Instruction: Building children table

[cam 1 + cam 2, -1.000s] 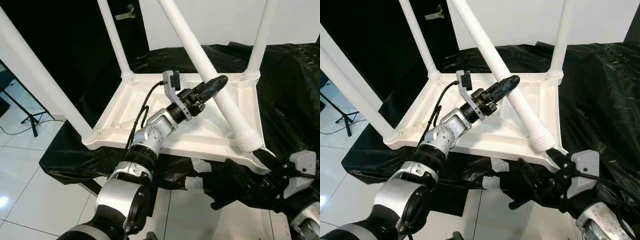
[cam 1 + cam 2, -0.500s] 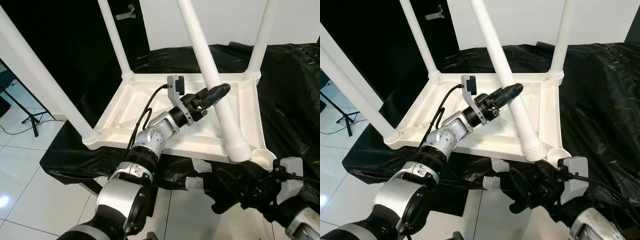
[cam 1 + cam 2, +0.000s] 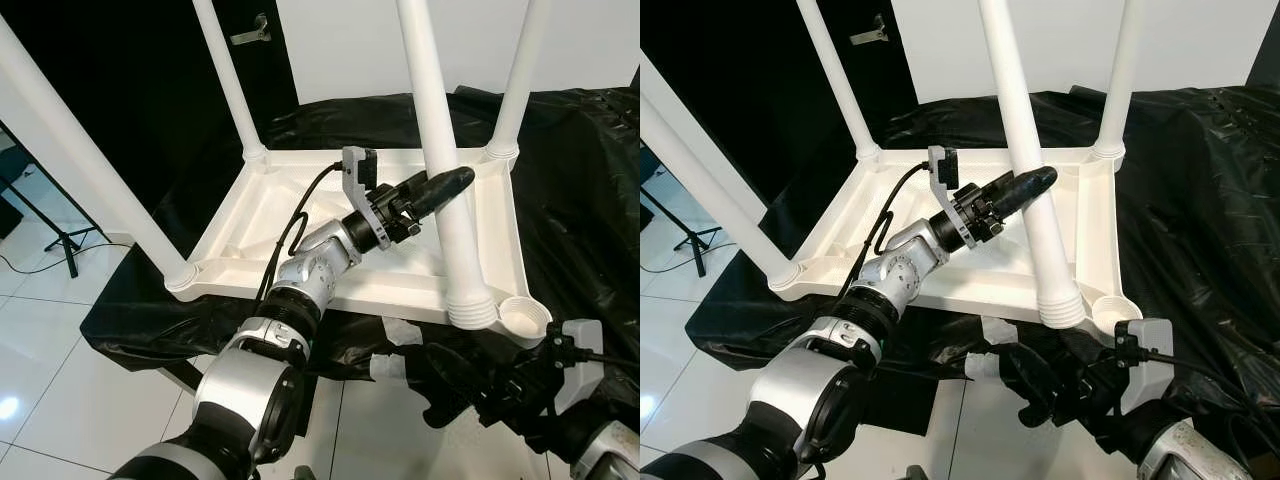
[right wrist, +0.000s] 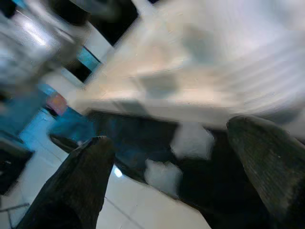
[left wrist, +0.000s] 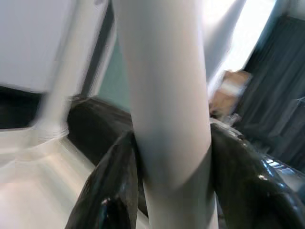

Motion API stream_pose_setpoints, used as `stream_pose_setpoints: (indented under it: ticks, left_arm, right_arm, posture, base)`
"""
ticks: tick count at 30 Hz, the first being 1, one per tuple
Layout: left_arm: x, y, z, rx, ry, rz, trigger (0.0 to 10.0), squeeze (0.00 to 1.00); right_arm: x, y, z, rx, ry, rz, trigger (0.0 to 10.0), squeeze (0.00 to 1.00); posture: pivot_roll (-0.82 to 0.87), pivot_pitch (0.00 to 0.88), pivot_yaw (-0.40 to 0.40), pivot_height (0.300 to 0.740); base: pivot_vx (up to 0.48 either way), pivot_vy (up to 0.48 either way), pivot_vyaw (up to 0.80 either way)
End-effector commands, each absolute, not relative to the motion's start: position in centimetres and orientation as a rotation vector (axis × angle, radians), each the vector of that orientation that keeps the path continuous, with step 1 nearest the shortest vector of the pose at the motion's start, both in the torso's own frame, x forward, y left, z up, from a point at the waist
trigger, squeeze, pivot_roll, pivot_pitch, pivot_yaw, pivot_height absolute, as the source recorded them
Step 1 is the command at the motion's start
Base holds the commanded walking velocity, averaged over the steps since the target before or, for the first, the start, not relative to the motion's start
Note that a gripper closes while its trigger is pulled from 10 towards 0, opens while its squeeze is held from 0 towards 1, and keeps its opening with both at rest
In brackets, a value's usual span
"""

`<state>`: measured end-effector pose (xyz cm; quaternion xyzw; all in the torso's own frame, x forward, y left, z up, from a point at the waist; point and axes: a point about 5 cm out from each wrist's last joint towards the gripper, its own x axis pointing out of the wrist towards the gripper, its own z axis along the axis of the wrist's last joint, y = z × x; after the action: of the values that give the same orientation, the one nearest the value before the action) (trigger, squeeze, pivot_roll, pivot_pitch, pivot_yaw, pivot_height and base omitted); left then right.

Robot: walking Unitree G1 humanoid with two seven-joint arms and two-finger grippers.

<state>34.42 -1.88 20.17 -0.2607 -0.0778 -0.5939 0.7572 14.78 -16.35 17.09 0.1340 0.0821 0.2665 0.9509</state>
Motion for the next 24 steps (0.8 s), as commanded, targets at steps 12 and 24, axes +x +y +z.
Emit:
stream_pose_setpoints:
  ticks: [12, 24]
  left_arm:
    - [34.2, -3.6, 19.7, -0.582, -0.141, -1.251, 0.0, 0.0]
    - [33.8, -3.7, 19.2, -0.568, -0.147, -1.278, 0.0, 0.0]
  right_arm:
    - [15.9, -17.4, 16.3, 0.114, 0.18, 0.395, 10.0, 0.0]
    - [19.1, -19.2, 20.4, -0.066, -0.03, 0.262, 10.0, 0.0]
  posture:
    - [-0.13, 0.0, 0.138, 0.74]
    - [-0.12, 0.0, 0.134, 0.74]
  base:
    - [0.0, 0.0, 0.0]
    - [0.0, 0.0, 0.0]
